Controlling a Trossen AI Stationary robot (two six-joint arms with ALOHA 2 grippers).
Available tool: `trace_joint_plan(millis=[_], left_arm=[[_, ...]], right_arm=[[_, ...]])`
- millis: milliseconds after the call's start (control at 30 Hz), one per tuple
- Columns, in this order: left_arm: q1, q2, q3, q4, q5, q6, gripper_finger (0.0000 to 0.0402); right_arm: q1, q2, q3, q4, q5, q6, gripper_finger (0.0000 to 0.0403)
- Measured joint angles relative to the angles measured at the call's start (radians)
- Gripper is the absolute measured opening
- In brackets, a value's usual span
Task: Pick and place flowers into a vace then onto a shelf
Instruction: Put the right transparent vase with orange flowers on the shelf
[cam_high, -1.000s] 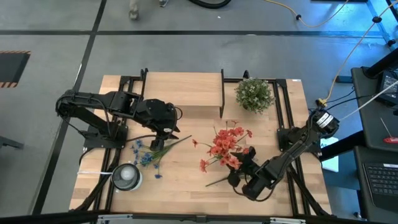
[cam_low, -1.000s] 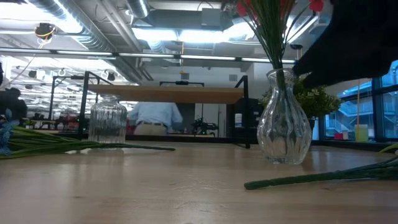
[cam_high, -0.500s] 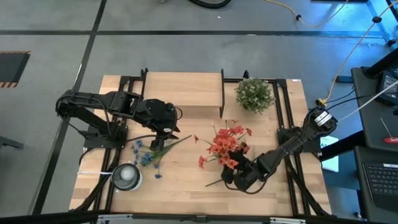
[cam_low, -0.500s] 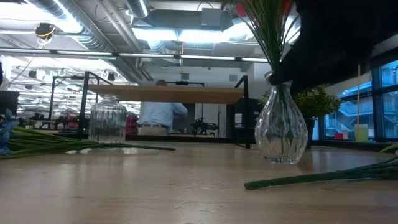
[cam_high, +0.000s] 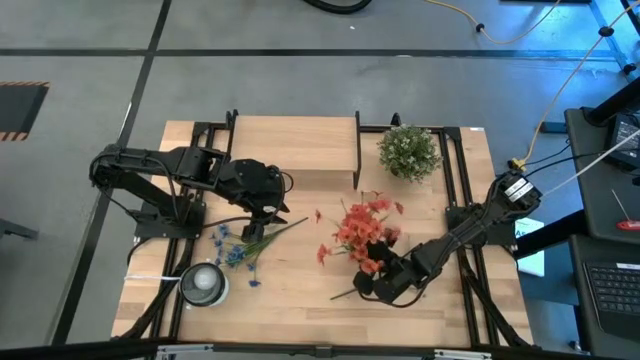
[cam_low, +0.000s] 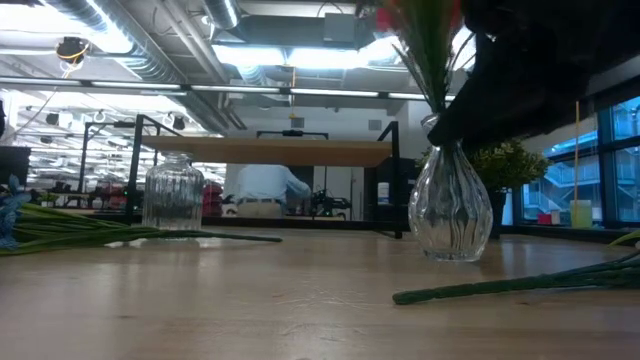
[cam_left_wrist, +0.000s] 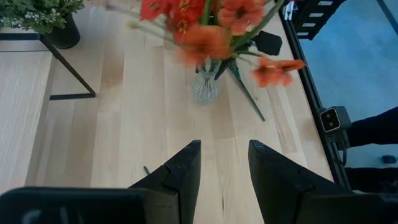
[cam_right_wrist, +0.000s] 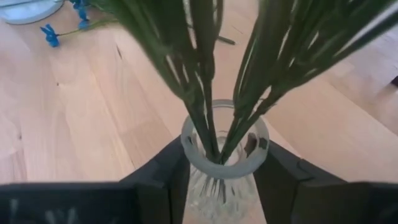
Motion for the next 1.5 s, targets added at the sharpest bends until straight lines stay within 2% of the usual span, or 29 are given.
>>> trace_joint_plan(millis=[133, 233, 433, 600, 833, 1033, 1167, 1333, 1500], left_arm=[[0.0, 0.0, 0.0, 0.0, 0.0, 0.0, 0.0127], [0.0, 0.0, 0.0, -0.001, 0.0, 0.0, 0.0127], [0.0, -0.021, 0.0, -0.01, 0.0, 0.0, 0.0127], [-0.001, -0.053, 0.0, -0.025, 0.006, -0.022, 0.0127], [-0.001, -0.096, 0.0, -0.059, 0.005, -0.028, 0.0127], [-0.001, -0.119, 0.0, -0.06, -0.019, -0.028, 0.0127], [-0.001, -0.123, 0.0, -0.06, -0.023, -0.036, 0.0127], [-0.001, -0.123, 0.0, -0.06, -0.023, -0.038, 0.0127], [-0.001, -0.123, 0.0, -0.06, -0.048, -0.062, 0.0127]], right_arm=[[0.0, 0.0, 0.017, 0.016, -0.001, 0.001, 0.0132], [-0.011, -0.021, 0.059, 0.003, 0.014, -0.004, 0.0107], [-0.087, -0.142, 0.211, -0.163, 0.106, -0.125, 0.0102], [-0.211, -0.232, 0.36, -0.279, 0.13, -0.289, 0.0102], [-0.46, -0.26, 0.463, -0.225, 0.062, -0.539, 0.0102], [-0.67, -0.258, 0.387, -0.015, -0.165, -0.676, 0.0102], [-0.753, -0.257, 0.293, 0.18, -0.216, -0.778, 0.0102], [-0.817, -0.245, 0.169, 0.39, -0.286, -0.816, 0.0102], [-0.844, -0.22, 0.087, 0.498, -0.319, -0.836, 0.0102]])
